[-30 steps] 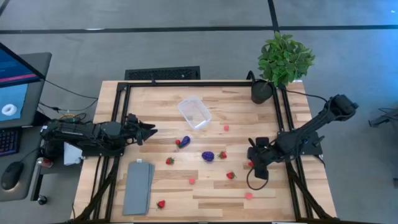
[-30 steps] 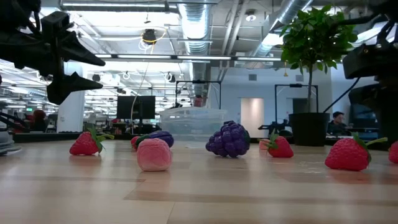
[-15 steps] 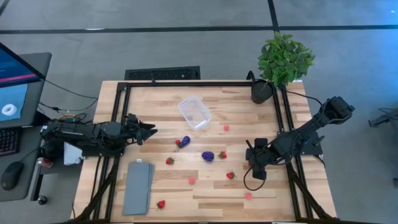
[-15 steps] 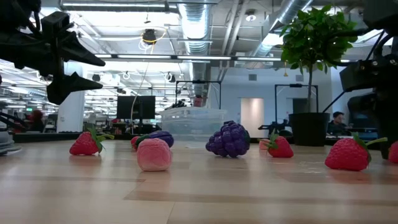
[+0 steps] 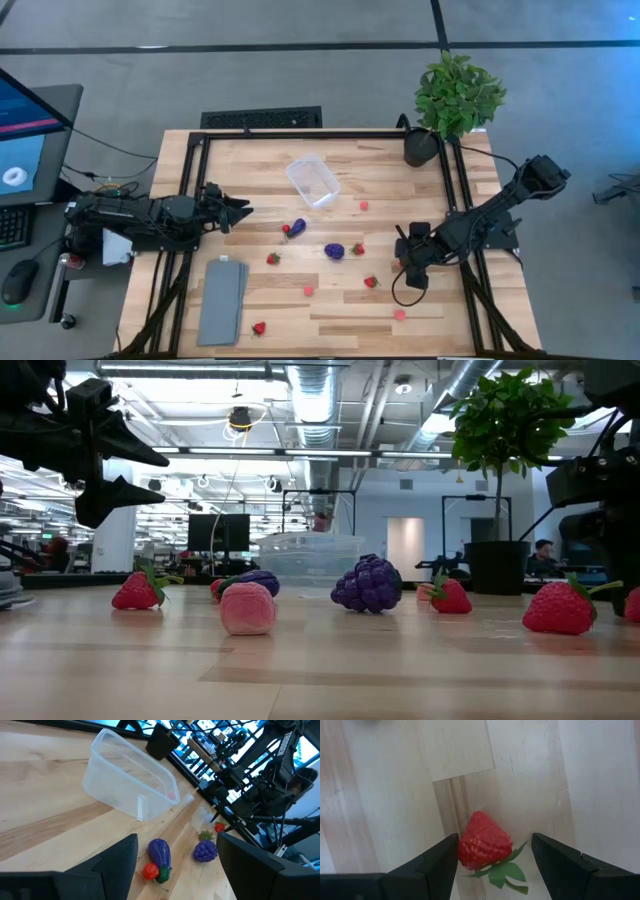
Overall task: Pick and placing Produce into tupperware
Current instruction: Put the strawberry into the transparent container
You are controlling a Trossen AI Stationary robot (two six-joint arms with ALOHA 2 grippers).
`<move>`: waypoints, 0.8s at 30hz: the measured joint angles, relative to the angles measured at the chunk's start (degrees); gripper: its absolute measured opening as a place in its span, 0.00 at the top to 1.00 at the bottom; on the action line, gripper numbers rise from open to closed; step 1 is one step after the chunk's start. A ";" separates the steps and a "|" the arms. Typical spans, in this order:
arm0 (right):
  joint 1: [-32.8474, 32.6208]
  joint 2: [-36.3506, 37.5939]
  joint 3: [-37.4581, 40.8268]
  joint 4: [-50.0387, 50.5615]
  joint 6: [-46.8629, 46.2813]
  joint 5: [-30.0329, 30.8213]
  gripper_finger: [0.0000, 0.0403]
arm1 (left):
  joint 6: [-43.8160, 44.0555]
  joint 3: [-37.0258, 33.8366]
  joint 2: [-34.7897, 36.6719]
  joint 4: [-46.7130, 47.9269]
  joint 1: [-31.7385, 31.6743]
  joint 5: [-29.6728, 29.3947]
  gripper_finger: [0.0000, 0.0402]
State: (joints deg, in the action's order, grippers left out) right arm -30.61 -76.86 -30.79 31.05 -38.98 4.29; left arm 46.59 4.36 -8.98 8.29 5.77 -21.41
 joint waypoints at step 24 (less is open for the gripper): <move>0.07 -0.02 0.11 0.37 -0.04 0.28 0.53 | 0.07 0.00 -0.02 0.03 -0.01 -0.02 0.35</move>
State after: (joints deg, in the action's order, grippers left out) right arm -30.55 -76.88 -30.68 31.42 -39.03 4.58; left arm 46.65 4.36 -8.99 8.32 5.77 -21.43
